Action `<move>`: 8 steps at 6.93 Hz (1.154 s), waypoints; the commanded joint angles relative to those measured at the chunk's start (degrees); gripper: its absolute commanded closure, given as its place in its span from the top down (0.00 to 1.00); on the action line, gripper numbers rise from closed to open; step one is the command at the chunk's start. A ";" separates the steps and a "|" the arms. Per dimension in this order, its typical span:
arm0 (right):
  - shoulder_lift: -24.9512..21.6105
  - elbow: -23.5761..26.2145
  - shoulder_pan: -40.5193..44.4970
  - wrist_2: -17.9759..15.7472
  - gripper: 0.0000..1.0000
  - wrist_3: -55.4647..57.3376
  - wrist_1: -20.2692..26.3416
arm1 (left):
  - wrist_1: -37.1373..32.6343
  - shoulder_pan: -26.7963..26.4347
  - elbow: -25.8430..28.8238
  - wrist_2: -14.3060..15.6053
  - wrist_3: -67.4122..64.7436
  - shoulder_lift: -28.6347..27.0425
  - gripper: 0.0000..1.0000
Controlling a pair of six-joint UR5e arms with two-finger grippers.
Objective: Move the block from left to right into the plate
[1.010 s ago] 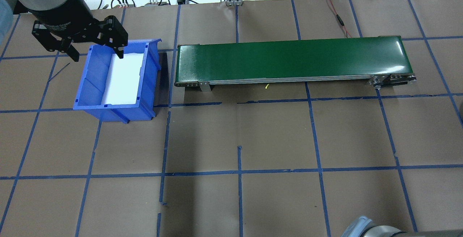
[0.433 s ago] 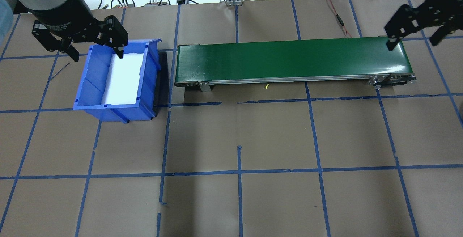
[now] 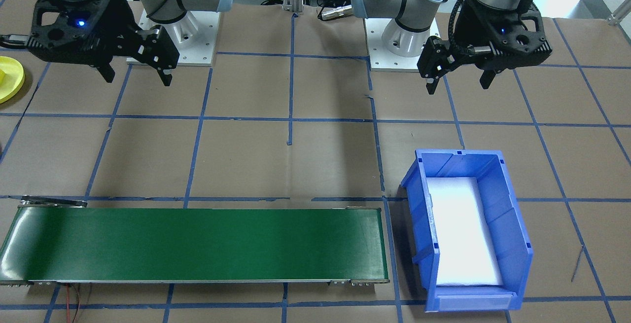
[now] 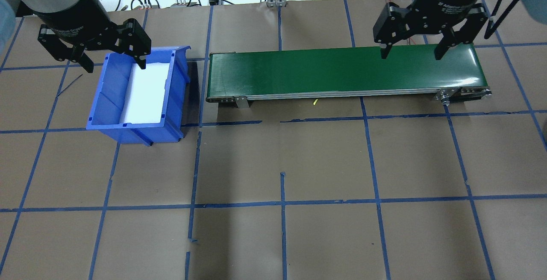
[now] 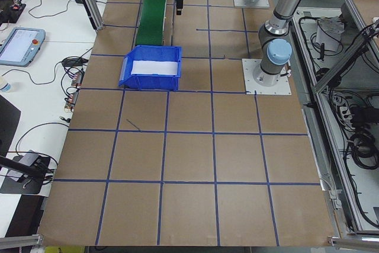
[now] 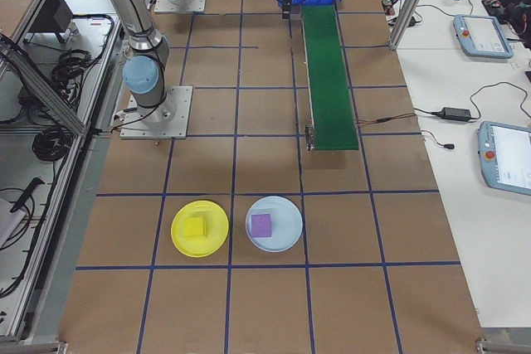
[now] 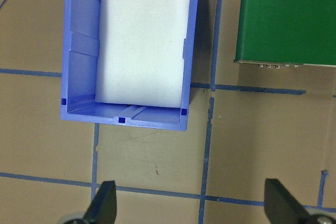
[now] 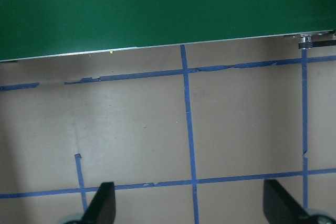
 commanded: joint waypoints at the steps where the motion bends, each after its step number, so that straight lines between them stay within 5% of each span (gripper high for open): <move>1: 0.18 0.51 1.99 0.80 1.00 2.24 -4.45 | 0.00 0.00 0.00 -0.07 -0.09 -0.06 1.00; 8: 0.09 1.31 2.08 0.28 1.00 2.15 -6.42 | 1.67 1.22 -0.88 -0.33 -0.09 -0.15 1.00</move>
